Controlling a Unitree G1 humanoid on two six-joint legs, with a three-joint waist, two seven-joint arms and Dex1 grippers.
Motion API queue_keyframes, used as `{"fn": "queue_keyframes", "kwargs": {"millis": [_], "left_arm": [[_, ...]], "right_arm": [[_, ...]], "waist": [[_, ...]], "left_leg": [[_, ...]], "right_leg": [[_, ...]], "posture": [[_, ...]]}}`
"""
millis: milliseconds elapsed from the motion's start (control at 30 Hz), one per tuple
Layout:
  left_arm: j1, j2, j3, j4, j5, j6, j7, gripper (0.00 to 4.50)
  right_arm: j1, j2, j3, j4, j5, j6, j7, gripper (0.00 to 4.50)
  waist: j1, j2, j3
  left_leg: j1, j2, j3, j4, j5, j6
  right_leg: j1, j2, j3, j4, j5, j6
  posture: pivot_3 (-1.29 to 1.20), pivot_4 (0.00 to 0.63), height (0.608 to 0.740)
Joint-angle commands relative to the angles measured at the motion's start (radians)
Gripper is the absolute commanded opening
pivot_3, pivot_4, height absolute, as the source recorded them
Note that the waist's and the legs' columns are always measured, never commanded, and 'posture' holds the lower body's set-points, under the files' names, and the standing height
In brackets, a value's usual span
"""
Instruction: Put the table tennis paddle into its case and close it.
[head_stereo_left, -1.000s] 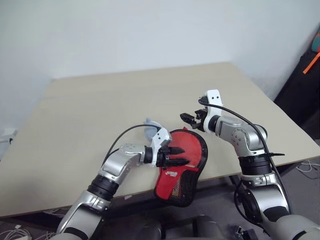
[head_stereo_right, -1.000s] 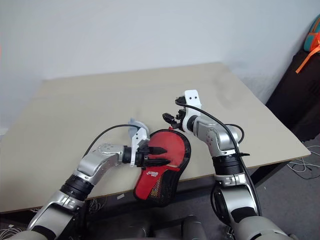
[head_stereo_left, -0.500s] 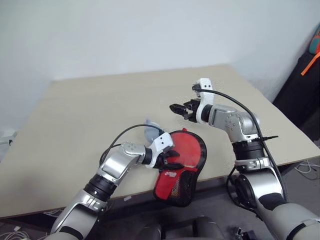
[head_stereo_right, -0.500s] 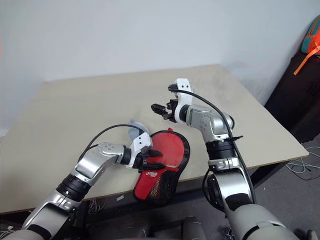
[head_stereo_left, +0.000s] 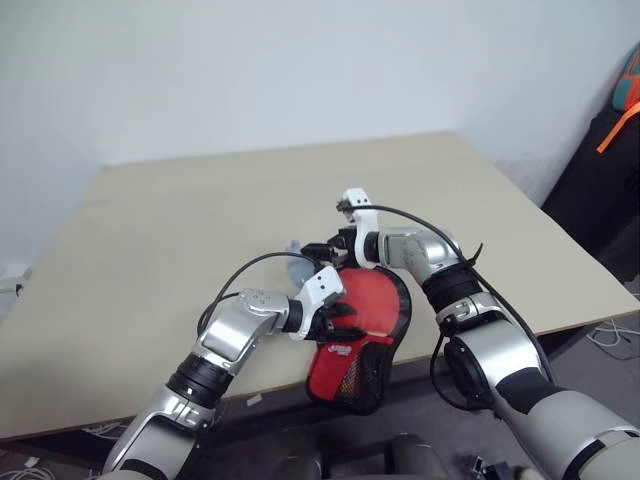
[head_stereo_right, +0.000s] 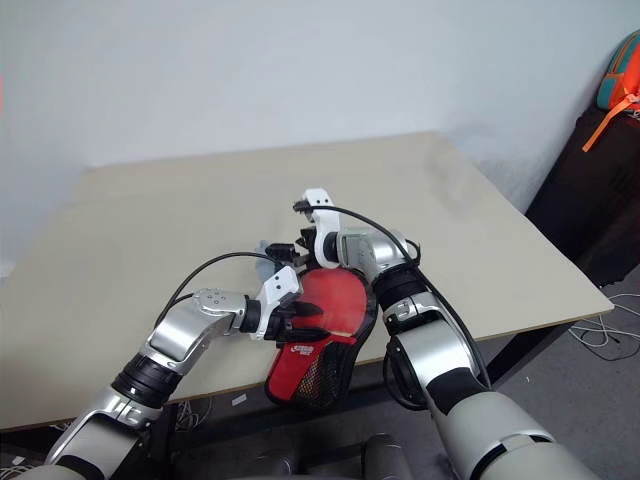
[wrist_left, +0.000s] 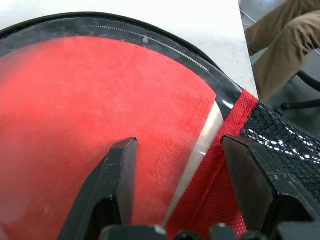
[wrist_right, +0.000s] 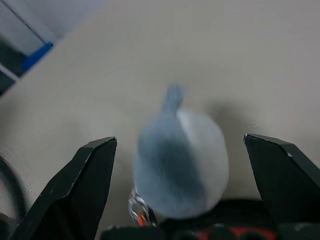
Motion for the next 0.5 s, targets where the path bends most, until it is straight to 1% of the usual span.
{"fn": "queue_keyframes", "kwargs": {"millis": [33,200,500], "left_arm": [[0.047,0.006,-0.038,0.047,0.028,0.070,0.008,2.80],[0.052,0.007,-0.030,0.043,0.031,0.066,0.014,2.80],[0.060,0.001,-0.019,0.042,0.035,0.071,0.026,2.80]], "right_arm": [[-0.073,0.014,-0.041,0.091,-0.020,-0.084,-0.017,4.49],[-0.120,0.031,-0.082,0.216,-0.029,-0.101,-0.001,4.49],[-0.149,0.084,-0.094,0.247,-0.046,-0.080,0.066,4.49]], "waist": [[0.000,0.000,0.000],[-0.001,0.000,0.000],[-0.005,0.001,0.000]], "left_leg": [[0.000,0.000,0.000,0.000,0.000,0.000],[0.000,0.000,-0.001,0.000,0.000,-0.001],[0.000,0.000,-0.002,0.000,-0.001,-0.001]], "right_leg": [[0.000,0.000,0.000,0.000,0.000,0.000],[0.000,0.000,0.000,0.000,0.002,-0.003],[0.000,0.000,-0.001,0.000,0.001,-0.002]], "posture": [[0.00,0.000,0.740],[0.00,0.000,0.740],[0.00,0.000,0.740]]}}
